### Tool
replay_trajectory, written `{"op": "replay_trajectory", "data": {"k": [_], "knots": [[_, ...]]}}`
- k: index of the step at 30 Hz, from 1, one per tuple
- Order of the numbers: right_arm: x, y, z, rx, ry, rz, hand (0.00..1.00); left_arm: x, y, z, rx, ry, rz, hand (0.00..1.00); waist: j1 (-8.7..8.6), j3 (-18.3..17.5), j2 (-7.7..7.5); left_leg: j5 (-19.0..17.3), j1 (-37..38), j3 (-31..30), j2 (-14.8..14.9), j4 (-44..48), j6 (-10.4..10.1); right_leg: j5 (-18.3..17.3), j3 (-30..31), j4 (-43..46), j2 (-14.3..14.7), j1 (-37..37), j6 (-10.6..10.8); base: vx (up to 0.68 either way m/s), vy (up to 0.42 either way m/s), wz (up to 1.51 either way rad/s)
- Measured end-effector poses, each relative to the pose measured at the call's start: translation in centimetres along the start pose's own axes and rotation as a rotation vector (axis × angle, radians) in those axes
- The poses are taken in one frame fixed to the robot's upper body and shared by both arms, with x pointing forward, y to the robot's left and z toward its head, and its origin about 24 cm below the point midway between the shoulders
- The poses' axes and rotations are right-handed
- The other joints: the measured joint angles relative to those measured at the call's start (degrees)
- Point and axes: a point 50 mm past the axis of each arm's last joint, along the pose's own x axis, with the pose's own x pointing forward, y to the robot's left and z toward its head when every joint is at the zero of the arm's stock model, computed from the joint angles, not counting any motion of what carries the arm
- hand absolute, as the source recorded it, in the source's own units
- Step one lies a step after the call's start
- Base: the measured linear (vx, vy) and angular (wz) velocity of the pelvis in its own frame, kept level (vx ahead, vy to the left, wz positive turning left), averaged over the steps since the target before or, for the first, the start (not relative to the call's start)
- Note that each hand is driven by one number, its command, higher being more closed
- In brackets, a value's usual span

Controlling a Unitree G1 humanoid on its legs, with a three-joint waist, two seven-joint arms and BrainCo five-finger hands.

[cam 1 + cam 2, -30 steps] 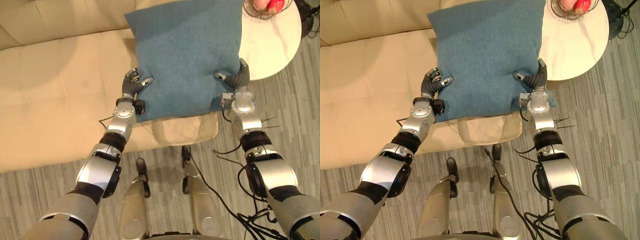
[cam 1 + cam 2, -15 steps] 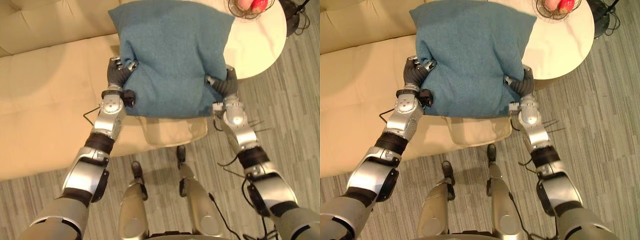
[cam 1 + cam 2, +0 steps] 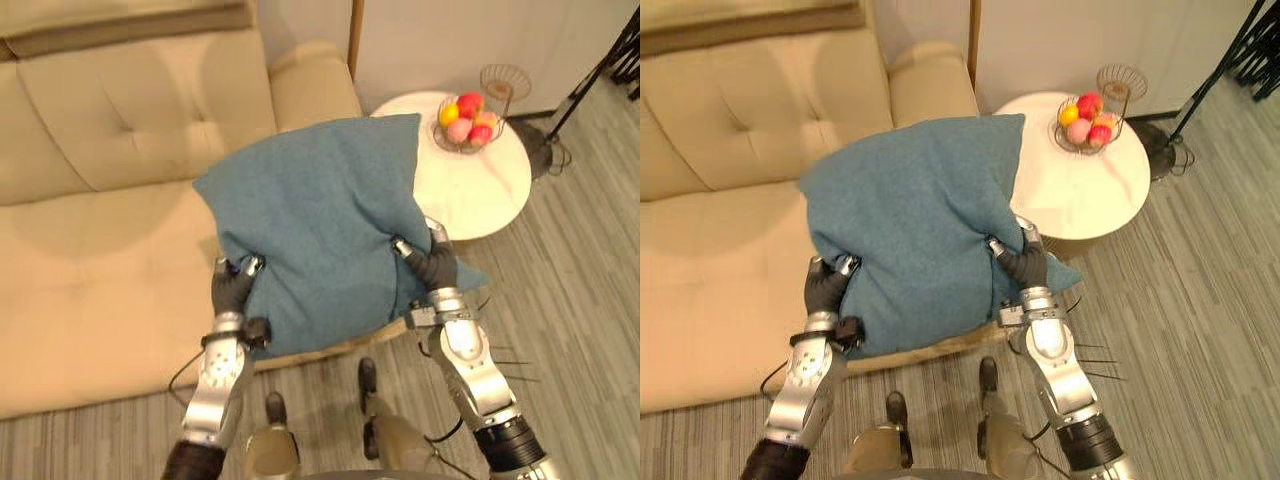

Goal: Pick up cushions and gather them together orderly.

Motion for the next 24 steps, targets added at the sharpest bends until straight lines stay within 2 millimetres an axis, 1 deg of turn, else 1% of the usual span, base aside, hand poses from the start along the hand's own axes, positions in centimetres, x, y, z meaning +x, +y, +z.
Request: {"op": "replay_trajectory", "data": {"k": [1,2,3,4,5,6,7,8,9,10,11,12,13,14,15,16,17,18,19,20,22,24], "knots": [[-0.4,0.0,-0.3,-0.003,0.012,-0.005,1.0,-0.1,0.0,-0.2,0.011,0.005,-0.003,1.0,-0.65,-0.06,0.06,0.92,0.31,-2.75,-0.64,0.41,0.06,-9.71,-0.19,16.74,-0.91,-2.49,-3.03,-0.08,-0.051,1.14],[-0.7,0.0,-0.5,-0.014,0.025,-0.004,1.0,-0.5,0.2,-0.5,0.016,0.025,0.004,1.0,-1.15,-0.18,-0.15,1.72,0.83,-5.49,-1.59,0.69,-0.04,-14.81,0.33,27.04,-2.29,-1.18,-0.15,-0.11,-0.093,1.21],[-0.8,0.1,-0.6,-0.018,0.029,0.0,1.0,-0.8,0.3,-0.7,0.019,0.035,0.008,1.0,-1.17,-0.23,-0.18,1.98,1.0,-6.77,-1.96,0.95,-0.23,-16.43,1.11,30.36,-2.62,0.01,0.54,-0.13,-0.211,1.19],[-0.9,0.4,-0.7,-0.023,0.033,0.012,1.0,-1.3,0.6,-1.1,0.023,0.054,0.016,1.0,-0.56,-0.87,-0.21,2.65,0.18,-9.35,-2.61,1.63,-0.85,-18.87,2.41,32.34,-2.89,2.89,0.45,-0.19,-0.266,1.01],[-0.8,0.6,-0.7,-0.043,0.029,0.027,1.0,-1.6,0.7,-1.3,0.02,0.066,0.023,1.0,0.61,-2.42,0.06,4.09,-2.52,-11.27,-3.05,1.87,-1.61,-20.97,2.95,28.38,-1.63,3.57,0.2,-0.22,-0.249,1.0],[-0.8,0.4,-0.7,-0.065,0.023,0.035,1.0,-1.7,0.5,-1.4,0.006,0.069,0.028,1.0,2.05,-3.76,1.28,6.21,-5.07,-12.95,-2.64,0.82,-1.53,-21.49,2.56,23.81,-0.6,3.49,-0.63,-0.24,-0.211,0.67],[-0.6,0.4,-0.6,-0.073,0.017,0.039,1.0,-1.7,0.4,-1.3,0.0,0.065,0.03,1.0,2.74,-4.47,1.67,7.82,-6.79,-13.63,-2.38,-0.12,-0.85,-22.09,1.82,20.51,-0.28,3.59,-1.7,-0.27,-0.177,0.64],[0.0,0.3,-0.4,-0.092,0.001,0.049,1.0,-1.7,0.2,-1.3,-0.016,0.064,0.035,1.0,3.17,-5.03,4.06,11.14,-9.87,-15.65,-0.85,-2.11,-1.46,-21.79,-0.84,17.13,1.3,3.03,-2.8,-0.35,-0.214,0.85],[0.3,0.0,-1.2,-0.11,0.026,0.043,1.0,-1.8,-0.1,-1.4,-0.026,0.071,0.035,1.0,2.74,-5.0,5.21,16.56,-10.85,-17.29,-0.21,-5.26,-2.57,-20.98,-3.31,16.98,2.23,2.07,-3.72,-0.33,-0.191,0.9],[0.3,-0.2,-1.8,-0.117,0.052,0.038,1.0,-1.9,-0.1,-1.5,-0.028,0.077,0.036,1.0,2.72,-5.05,5.29,19.62,-10.74,-17.61,-0.04,-7.18,-2.91,-20.65,-4.65,17.23,2.51,1.72,-4.24,-0.34,-0.172,1.19],[0.1,-0.6,-2.9,-0.133,0.105,0.016,1.0,-1.9,-0.2,-1.6,-0.029,0.082,0.033,1.0,2.12,-5.03,4.94,27.07,-10.33,-17.17,-0.34,-12.06,-3.2,-19.25,-8.5,16.28,1.42,1.81,-5.71,-0.25,-0.091,0.92],[0.0,-0.8,-3.1,-0.137,0.116,0.01,1.0,-1.9,-0.2,-1.6,-0.028,0.085,0.031,1.0,2.02,-4.91,4.66,24.78,-10.44,-14.95,-0.7,-10.66,-3.48,-18.32,-9.88,15.83,0.88,1.75,-6.18,-0.28,-0.062,0.99],[-0.1,-0.8,-3.3,-0.139,0.125,0.005,1.0,-2.0,-0.4,-1.7,-0.027,0.09,0.023,1.0,1.75,-4.83,3.92,19.77,-11.05,-11.2,-1.89,-6.36,-1.92,-17.07,-11.24,14.81,-0.5,1.81,-6.08,-0.2,0.01,0.74],[-0.1,-1.0,-3.2,-0.139,0.125,-0.001,1.0,-2.0,-0.5,-1.7,-0.023,0.092,0.011,1.0,1.26,-4.25,2.78,14.27,-10.74,-7.14,-4.03,-0.99,1.72,-15.21,-12.16,13.15,-2.51,1.6,-5.58,-0.23,0.004,0.86],[-0.3,-1.3,-3.2,-0.14,0.127,-0.015,1.0,-2.1,-0.7,-1.8,-0.026,0.095,0.0,1.0,0.69,-4.15,2.45,10.03,-9.84,-4.43,-4.3,2.16,1.87,-13.1,-13.04,11.04,-3.65,1.62,-5.15,-0.18,0.03,0.72],[-0.3,-1.3,-3.2,-0.14,0.126,-0.017,1.0,-2.1,-0.8,-1.8,-0.027,0.096,-0.005,1.0,0.42,-4.15,2.44,7.94,-9.21,-3.56,-4.04,3.16,2.0,-12.18,-13.55,10.04,-4.14,1.63,-4.9,-0.21,0.077,0.58],[-0.2,-1.4,-3.1,-0.141,0.122,-0.022,1.0,-2.1,-0.9,-1.8,-0.026,0.097,-0.009,1.0,-0.13,-4.14,2.43,4.41,-8.11,-2.1,-3.39,4.84,2.3,-10.56,-14.37,8.3,-5.11,1.8,-4.14,-0.15,0.095,0.38],[-0.3,-1.6,-3.0,-0.141,0.121,-0.027,1.0,-2.1,-1.0,-1.8,-0.028,0.099,-0.013,1.0,-0.16,-4.14,2.43,2.93,-7.29,-0.98,-2.87,5.56,2.22,-10.08,-14.47,7.46,-5.49,1.91,-3.8,-0.18,0.15,0.38],[-0.5,-1.7,-3.0,-0.14,0.121,-0.034,1.0,-2.3,-1.3,-1.9,-0.038,0.105,-0.019,1.0,-0.18,-4.3,2.7,-0.21,-4.99,-0.06,-2.33,4.73,0.86,-9.12,-14.61,5.81,-5.82,2.6,-2.75,-0.19,0.223,0.34],[-0.8,-1.7,-3.2,-0.129,0.131,-0.045,1.0,-2.3,-1.3,-2.1,-0.035,0.112,-0.021,1.0,-0.21,-4.23,2.08,-0.04,-4.44,0.47,-3.38,2.97,1.03,-8.21,-14.62,3.65,-6.37,4.09,-1.44,-0.16,0.191,0.31],[-1.1,-1.3,-3.4,-0.105,0.14,-0.052,1.0,-2.5,-0.8,-2.3,-0.015,0.125,-0.023,1.0,-0.12,-4.83,1.16,-0.15,-4.4,0.33,-4.96,2.76,1.73,-6.14,-14.26,-0.53,-6.99,6.27,-0.57,-0.13,0.238,0.3],[-0.9,-0.9,-2.8,-0.085,0.113,-0.052,1.0,-2.5,-0.6,-2.2,-0.006,0.12,-0.026,1.0,-0.11,-4.93,1.02,-0.42,-5.47,0.47,-5.79,3.45,2.17,-5.97,-14.14,-2.59,-7.47,7.38,-0.38,-0.08,0.197,0.41]]}}
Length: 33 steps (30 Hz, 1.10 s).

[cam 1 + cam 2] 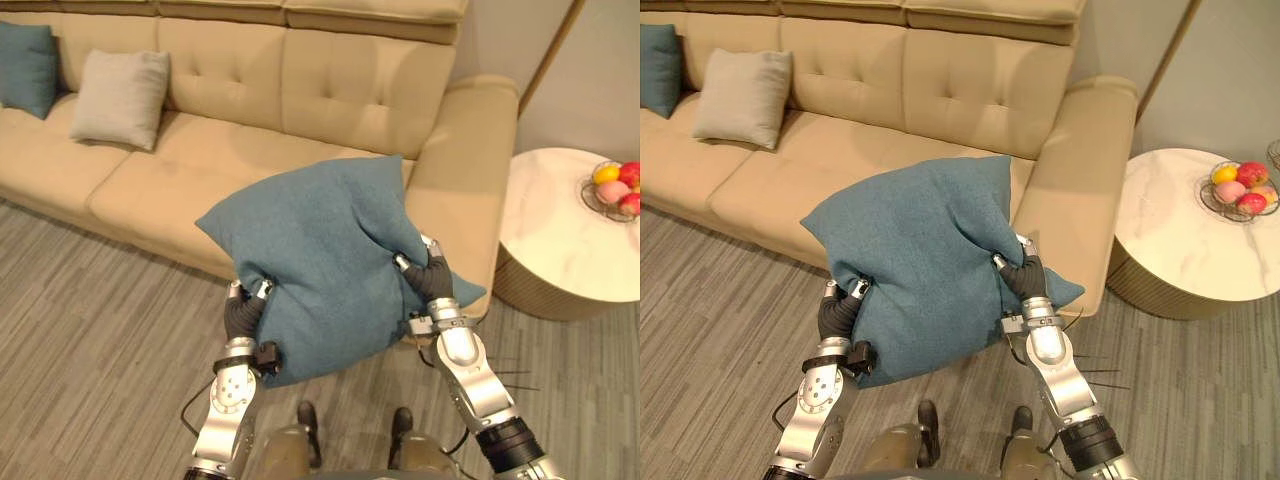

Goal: Pick up cushions and gather them together orderly.

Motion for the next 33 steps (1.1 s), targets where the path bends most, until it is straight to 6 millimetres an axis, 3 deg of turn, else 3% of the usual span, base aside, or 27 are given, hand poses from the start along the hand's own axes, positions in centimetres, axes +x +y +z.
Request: {"op": "replay_trajectory", "data": {"k": [6,8,11,13,16,18,20,21,22,23,24,25,26,27,29,31,33], "knots": [[0.0,1.1,0.7,0.034,-0.027,0.04,1.0,-1.5,0.7,-0.2,-0.003,0.018,0.021,1.0,0.85,-1.07,-0.98,-2.28,-3.58,0.19,-1.38,5.67,2.57,-0.87,0.45,3.66,-2.02,-2.21,0.42,-0.01,0.109,0.17],[0.0,1.2,0.6,0.034,-0.025,0.044,1.0,-1.7,0.8,-0.3,0.001,0.024,0.023,1.0,0.11,-1.14,-1.11,-3.65,-3.94,-0.98,-2.65,7.06,3.27,-3.59,1.73,9.1,-3.06,-3.92,-2.24,0.07,0.069,0.2],[0.0,1.2,-0.1,0.024,0.003,0.05,1.0,-1.8,1.0,-0.4,0.006,0.034,0.021,1.0,-0.09,-1.1,-1.03,-4.65,-2.1,-2.25,-2.82,7.16,5.21,-2.75,3.08,21.89,-3.71,-9.41,-2.95,0.11,0.043,0.08],[-0.2,1.2,-0.8,0.015,0.034,0.062,1.0,-1.9,1.1,-0.4,0.015,0.04,0.009,1.0,-1.86,-0.88,-0.65,-5.24,0.88,-5.03,-2.13,6.5,6.0,-6.67,2.62,22.9,-0.35,-10.23,-2.27,0.18,-0.021,0.39],[-0.2,0.5,-0.8,-0.016,0.035,0.07,1.0,-1.7,0.6,-0.6,0.015,0.045,-0.022,1.0,-3.37,-0.86,-1.09,-5.29,3.94,-7.15,-2.17,3.21,5.56,-5.03,2.42,13.09,3.61,-11.73,-2.07,0.23,-0.099,0.47],[-0.4,0.1,-1.0,-0.035,0.042,0.071,1.0,-1.4,0.4,-1.0,0.024,0.057,-0.037,1.0,-4.61,-1.0,-1.66,-5.61,6.45,-8.39,-2.77,1.1,4.5,-0.39,1.14,4.39,4.2,-11.85,-1.61,0.32,-0.155,0.5],[-1.3,-0.3,-1.7,-0.033,0.08,0.056,1.0,-1.4,0.2,-1.5,0.04,0.076,-0.056,1.0,-5.86,-1.63,-3.97,-7.83,9.65,-10.26,-4.68,0.96,1.56,2.16,1.22,2.7,2.61,-11.66,-3.84,0.38,-0.25,0.64],[-1.6,-0.5,-1.9,-0.032,0.094,0.046,1.0,-1.5,0.1,-1.7,0.039,0.085,-0.063,1.0,-6.01,-1.91,-4.05,-8.76,10.11,-10.99,-4.61,1.46,0.84,4.55,1.2,4.14,2.48,-11.82,-4.88,0.38,-0.3,0.6],[-2.3,-1.0,-2.4,-0.033,0.121,0.025,1.0,-1.7,-0.3,-2.1,0.028,0.109,-0.075,1.0,-5.94,-2.91,-2.44,-10.39,10.96,-11.64,-2.2,1.62,-1.08,4.56,-0.46,6.61,3.74,-11.74,-5.31,0.45,-0.262,0.4],[-2.6,-1.2,-2.4,-0.031,0.128,0.016,1.0,-1.9,-0.5,-2.3,0.017,0.118,-0.078,1.0,-5.93,-4.0,-0.68,-11.68,8.98,-12.02,0.41,8.25,-5.29,3.67,-1.64,6.31,6.14,-10.99,-5.68,0.47,-0.247,0.3],[-2.6,-1.2,-2.3,-0.031,0.124,0.014,1.0,-1.9,-0.6,-2.3,0.013,0.117,-0.079,1.0,-6.1,-3.93,0.0,-12.19,6.79,-12.4,2.02,14.52,-6.6,3.3,-2.06,5.85,7.64,-10.31,-6.33,0.51,-0.245,0.03],[-2.7,-1.3,-2.1,-0.03,0.119,0.009,1.0,-1.9,-0.7,-2.4,0.006,0.122,-0.082,1.0,-5.75,-3.77,0.76,-10.56,2.83,-12.41,5.37,26.83,-9.28,3.32,-2.23,3.69,11.13,-7.28,-7.41,0.51,-0.263,-0.23],[-2.9,-1.4,-1.8,-0.03,0.112,0.009,1.0,-2.0,-0.7,-2.6,0.001,0.134,-0.082,1.0,-5.05,-3.52,1.07,-8.84,0.63,-11.93,7.8,34.95,-10.13,3.71,-1.38,1.95,13.33,-4.38,-8.95,0.5,-0.24,-0.62],[-3.1,-1.4,-1.6,-0.026,0.103,0.008,1.0,-2.2,-0.8,-2.9,-0.003,0.146,-0.078,1.0,-3.82,-3.51,1.06,-9.17,-0.23,-10.43,9.88,41.25,-9.44,3.32,-0.19,1.13,14.88,-1.86,-9.49,0.47,-0.154,-0.81],[-3.2,-1.4,-0.2,-0.013,0.049,0.004,1.0,-2.2,-1.1,-3.0,-0.018,0.149,-0.075,1.0,-3.33,-3.46,0.68,-11.65,-2.79,-4.6,11.35,45.73,-5.01,1.72,3.5,0.03,15.32,2.03,-10.22,0.42,-0.092,-0.82],[-3.1,-1.5,0.3,-0.011,0.025,0.002,1.0,-2.1,-1.3,-2.9,-0.028,0.141,-0.079,1.0,-2.71,-3.52,0.82,-13.35,-4.1,-2.71,11.56,40.5,-2.18,1.4,7.16,-0.98,15.1,3.67,-9.93,0.36,-0.001,-0.86],[-3.1,-1.6,0.3,-0.014,0.026,-0.006,1.0,-2.1,-1.4,-2.9,-0.035,0.142,-0.086,1.0,-2.51,-3.4,0.75,-13.53,-4.86,-4.46,10.77,32.08,-2.47,1.04,10.03,-0.99,14.55,5.07,-9.85,0.34,0.115,-0.9]]}}
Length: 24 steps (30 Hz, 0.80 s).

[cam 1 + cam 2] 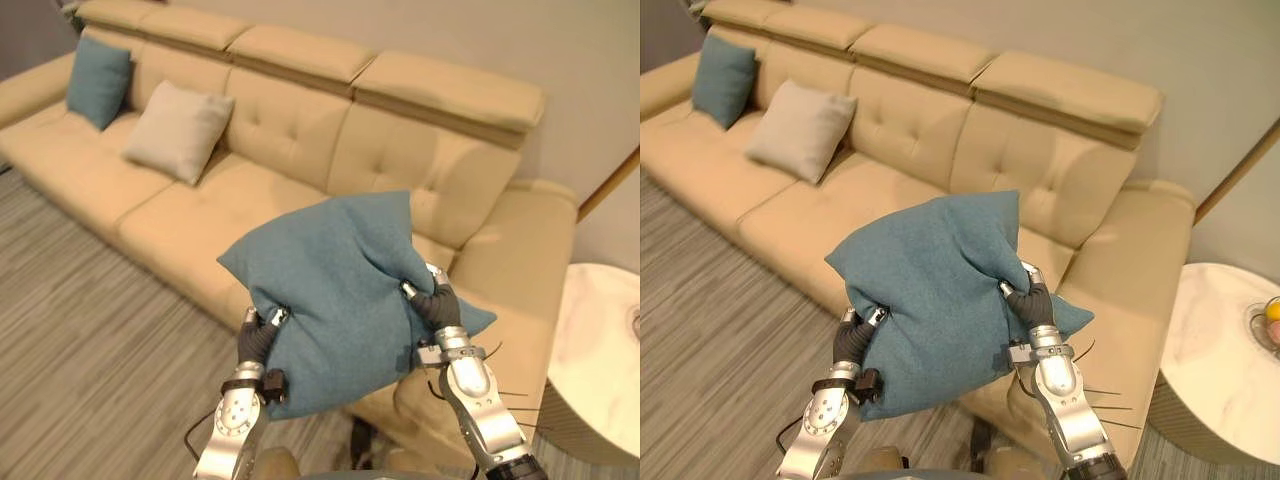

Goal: Pick up cushions and gather them together orderly.

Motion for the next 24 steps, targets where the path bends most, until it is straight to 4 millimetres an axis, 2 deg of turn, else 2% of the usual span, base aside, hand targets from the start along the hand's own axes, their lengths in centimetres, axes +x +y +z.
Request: {"op": "replay_trajectory", "data": {"k": [2,3,4,5,6,7,8,10,11,13,14,16,20,22,24], "knots": [[0.0,-0.2,-0.4,-0.006,0.015,-0.006,1.0,0.0,0.0,-0.1,0.003,0.009,-0.005,1.0,-0.06,0.36,-0.18,0.83,0.36,-5.12,-2.78,-11.07,-1.17,-0.27,3.13,0.0,-1.39,1.83,0.11,0.25,0.204,-0.96],[0.0,-0.2,-0.8,-0.01,0.031,-0.008,1.0,0.0,0.0,-0.1,0.005,0.008,-0.005,1.0,-0.14,0.44,-0.16,2.3,1.86,-8.49,-4.32,-17.89,-3.14,-1.09,4.75,0.14,-2.26,2.82,1.44,0.21,0.243,-0.93],[-0.1,-0.3,-0.9,-0.013,0.038,-0.01,1.0,0.0,0.0,-0.1,0.005,0.009,-0.005,1.0,-0.15,0.4,0.1,3.2,2.5,-9.56,-4.57,-20.87,-4.05,-1.72,5.81,0.18,-2.47,3.26,2.44,0.2,0.358,-1.04],[-0.1,-0.4,-1.2,-0.018,0.05,-0.012,1.0,0.0,0.0,-0.1,0.004,0.009,-0.005,1.0,-0.11,-0.09,1.72,7.16,3.21,-10.74,-4.04,-25.42,-3.31,-2.75,7.63,0.25,-2.05,3.33,4.07,0.16,0.341,-1.09],[0.0,-0.4,-1.3,-0.023,0.052,-0.011,1.0,0.0,-0.1,-0.1,0.006,0.008,-0.006,1.0,-0.1,-0.33,3.79,10.83,4.02,-11.15,-2.84,-27.41,-3.42,-3.38,9.18,0.25,-1.02,3.37,5.04,0.17,0.458,-1.34],[-0.1,-0.1,-1.9,-0.007,0.077,-0.02,1.0,0.0,0.3,-0.2,0.022,0.014,-0.001,1.0,-0.23,-0.06,3.45,12.94,4.73,-9.56,-3.16,-26.44,-3.83,-4.2,11.65,0.5,-1.68,3.31,6.34,0.13,0.388,-1.13],[-0.2,0.2,-2.3,0.005,0.093,-0.026,1.0,-0.1,0.5,-0.2,0.034,0.016,-0.001,1.0,-0.4,-0.1,1.78,12.5,6.06,-7.27,-4.47,-27.57,-2.89,-4.62,12.61,0.62,-3.52,3.25,7.2,0.12,0.363,-0.87],[-0.2,0.2,-2.5,0.0,0.102,-0.026,1.0,-0.1,0.8,-0.3,0.051,0.021,-0.003,1.0,-0.36,-0.13,-0.38,12.03,7.76,-2.77,-6.45,-28.91,-1.56,-4.47,15.6,0.53,-6.5,2.52,8.88,0.1,0.281,-0.84],[-0.2,0.3,-2.6,-0.006,0.105,-0.018,1.0,-0.1,1.0,-0.2,0.063,0.02,-0.004,1.0,0.36,-0.31,-0.97,11.47,8.33,0.01,-6.95,-28.88,-0.62,-3.8,16.61,0.31,-7.5,1.74,9.82,0.08,0.245,-1.0],[0.1,0.8,-2.9,-0.017,0.111,-0.003,1.0,0.0,1.4,-0.1,0.072,0.016,0.011,1.0,1.43,-0.43,-1.18,11.19,9.04,3.74,-6.88,-28.98,0.58,-2.37,16.09,0.13,-8.15,0.02,10.4,0.04,0.177,-1.13],[0.9,1.5,-3.2,-0.016,0.116,0.019,1.0,0.1,2.2,0.1,0.082,0.009,0.043,1.0,1.77,-0.5,-1.27,11.26,9.74,7.25,-6.77,-29.54,1.11,-1.08,11.66,0.0,-8.79,-1.31,10.08,0.03,0.124,-1.2],[1.6,2.4,-3.5,-0.006,0.122,0.038,1.0,0.3,2.9,0.4,0.107,-0.005,0.069,1.0,1.63,-0.54,-1.27,11.7,9.77,9.94,-6.9,-30.69,1.77,1.05,6.27,-1.54,-9.44,-2.62,9.55,0.02,0.069,-0.87],[1.8,2.4,-4.5,-0.07,0.155,0.034,1.0,0.8,2.8,0.7,0.158,-0.021,0.074,1.0,1.38,-0.27,-1.2,11.9,8.92,10.76,-6.78,-31.17,2.01,3.23,5.6,-3.83,-9.41,-3.24,9.12,0.0,0.027,-0.22],[2.9,2.5,-4.2,-0.099,0.134,0.022,1.0,2.2,2.5,1.3,0.172,-0.053,0.072,1.0,1.63,1.13,-0.91,12.0,6.83,10.65,-6.61,-30.07,2.12,4.01,5.49,-3.68,-9.41,-4.98,8.62,-0.1,0.007,-0.03],[6.7,2.9,-2.1,-0.145,0.031,-0.006,1.0,5.8,1.9,4.1,0.209,-0.167,0.087,1.0,1.98,5.25,-1.04,12.84,0.52,10.19,-5.88,-27.7,2.55,5.37,4.08,-3.69,-9.36,-10.06,8.83,-0.26,-0.014,-0.04]]}}
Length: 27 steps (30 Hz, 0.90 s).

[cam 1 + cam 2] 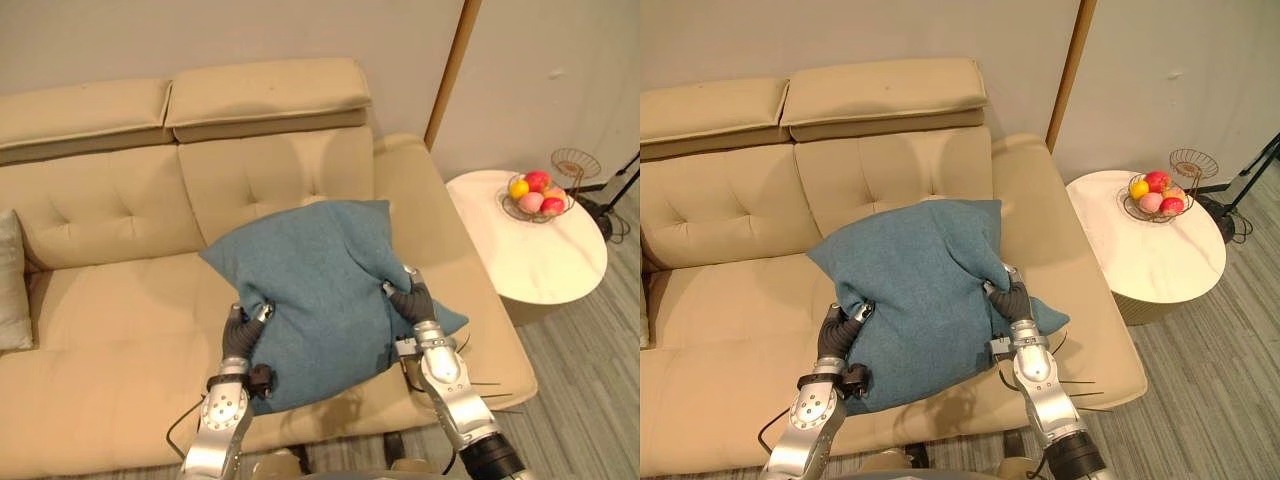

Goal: Pick up cushions and gather them together orderly.

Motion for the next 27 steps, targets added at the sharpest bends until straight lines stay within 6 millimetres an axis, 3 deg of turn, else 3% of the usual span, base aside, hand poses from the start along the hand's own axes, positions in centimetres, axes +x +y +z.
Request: {"op": "replay_trajectory", "data": {"k": [1,2,3,4,6,8,9,11,12,13,14,17,20,22,24,27], "knots": [[1.1,0.0,0.9,-0.011,-0.034,-0.011,1.0,1.2,-0.1,0.8,0.01,-0.035,0.006,1.0,0.19,1.44,0.12,0.31,-1.61,-0.05,0.02,0.6,0.11,0.7,-0.19,0.02,0.06,-1.38,-0.04,-0.3,-0.009,-0.05],[3.6,-0.4,3.3,-0.03,-0.112,-0.06,1.0,4.4,-0.3,3.4,0.037,-0.127,0.022,1.0,0.97,4.31,0.19,1.41,-5.87,-0.22,0.39,1.51,0.58,2.39,-0.27,0.05,0.28,-5.25,0.06,-0.27,0.002,-0.04],[4.5,-0.7,4.5,-0.031,-0.145,-0.086,1.0,5.7,-0.5,4.7,0.05,-0.167,0.031,1.0,1.26,5.42,0.18,1.9,-7.45,-0.36,0.78,1.87,0.58,2.95,-0.38,0.12,0.3,-6.66,0.28,-0.39,-0.027,-0.01],[6.0,-1.2,6.7,-0.041,-0.206,-0.139,1.0,7.9,-0.7,7.5,0.07,-0.249,0.05,1.0,2.07,7.12,0.11,2.46,-10.5,-0.72,0.97,2.79,0.64,3.93,-0.71,0.44,0.59,-9.31,0.19,-0.3,-0.042,0.02],[7.2,-1.8,8.8,-0.028,-0.267,-0.212,1.0,9.7,-1.0,10.9,0.075,-0.34,0.072,1.0,2.48,8.0,0.12,3.13,-13.46,-0.92,1.69,3.5,0.88,4.3,-1.36,1.22,0.79,-12.21,0.31,-0.22,-0.05,0.05],[8.5,-2.3,12.2,0.054,-0.354,-0.321,1.0,11.6,-1.3,16.6,0.083,-0.501,0.095,1.0,3.08,10.46,0.11,4.1,-14.78,-1.13,1.79,3.29,0.82,4.23,-1.95,2.97,0.79,-14.38,0.26,-0.16,-0.053,0.05],[8.8,-2.5,13.2,0.069,-0.38,-0.344,1.0,12.1,-1.4,18.1,0.088,-0.538,0.101,1.0,3.3,10.5,0.07,4.37,-15.55,-1.15,1.78,3.16,0.79,4.22,-2.0,3.35,0.79,-15.4,0.25,-0.13,-0.042,0.02],[9.9,-3.5,18.0,0.122,-0.514,-0.438,1.0,13.5,-2.0,25.2,0.104,-0.698,0.119,1.0,3.34,10.54,0.09,6.23,-19.81,-2.01,1.25,2.06,0.85,4.49,-3.83,4.16,0.26,-19.98,0.0,-0.1,-0.038,0.13],[10.1,-3.8,19.1,0.137,-0.544,-0.459,1.0,13.6,-2.1,26.9,0.106,-0.735,0.126,0.0,3.21,10.62,0.08,6.92,-20.66,-2.56,0.96,1.52,0.82,4.85,-4.18,4.07,0.17,-20.92,-0.11,-0.07,-0.036,0.27],[10.6,-4.2,21.2,0.168,-0.587,-0.496,1.0,13.7,-2.1,30.3,0.108,-0.799,0.146,0.0,2.56,11.57,0.09,8.47,-21.54,-3.04,0.67,0.57,1.2,5.37,-5.06,3.99,0.01,-21.63,-0.18,-0.05,-0.034,0.29],[11.4,-4.7,22.8,0.2,-0.598,-0.531,0.0,13.7,-2.5,32.8,0.09,-0.835,0.155,0.0,2.1,11.95,0.1,9.11,-22.51,-3.83,0.42,0.06,1.26,5.47,-5.77,3.91,-0.01,-22.32,-0.21,-0.04,-0.034,0.29],[12.2,-6.3,26.2,0.258,-0.634,-0.608,0.0,12.9,-3.3,37.6,0.024,-0.909,0.162,0.0,1.89,11.96,0.09,10.66,-25.28,-4.91,-0.08,-1.77,1.23,5.65,-6.87,3.78,-0.12,-25.04,-0.36,-0.01,-0.028,0.19],[13.2,-7.6,29.5,0.322,-0.643,-0.598,0.0,12.1,-2.7,41.0,-0.098,-0.936,0.182,0.0,1.86,13.01,0.12,12.97,-27.52,-6.38,-0.36,-4.9,0.88,7.48,-9.21,0.45,0.13,-26.1,-0.94,0.01,-0.044,0.22],[13.2,-8.0,30.8,0.375,-0.649,-0.563,0.0,11.9,-2.5,41.6,-0.152,-0.932,0.184,0.0,2.07,13.21,0.07,13.83,-28.68,-7.31,-0.27,-6.05,0.48,7.71,-10.33,-0.23,0.43,-26.9,-1.12,0.03,-0.043,0.23],[13.3,-8.4,32.6,0.432,-0.664,-0.503,0.0,12.3,-1.6,41.6,-0.204,-0.892,0.199,0.0,2.42,14.62,0.07,15.54,-29.0,-8.36,-0.22,-8.8,-0.18,7.83,-12.01,-1.34,0.86,-27.11,-1.28,0.05,-0.041,0.25],[13.3,-8.7,33.7,0.476,-0.679,-0.431,0.0,13.5,-1.2,40.5,-0.248,-0.803,0.194,0.0,2.57,14.99,0.1,17.21,-30.29,-9.55,-0.21,-11.5,-0.7,7.83,-13.96,-1.87,1.23,-28.54,-1.29,0.05,-0.012,0.2]]}}
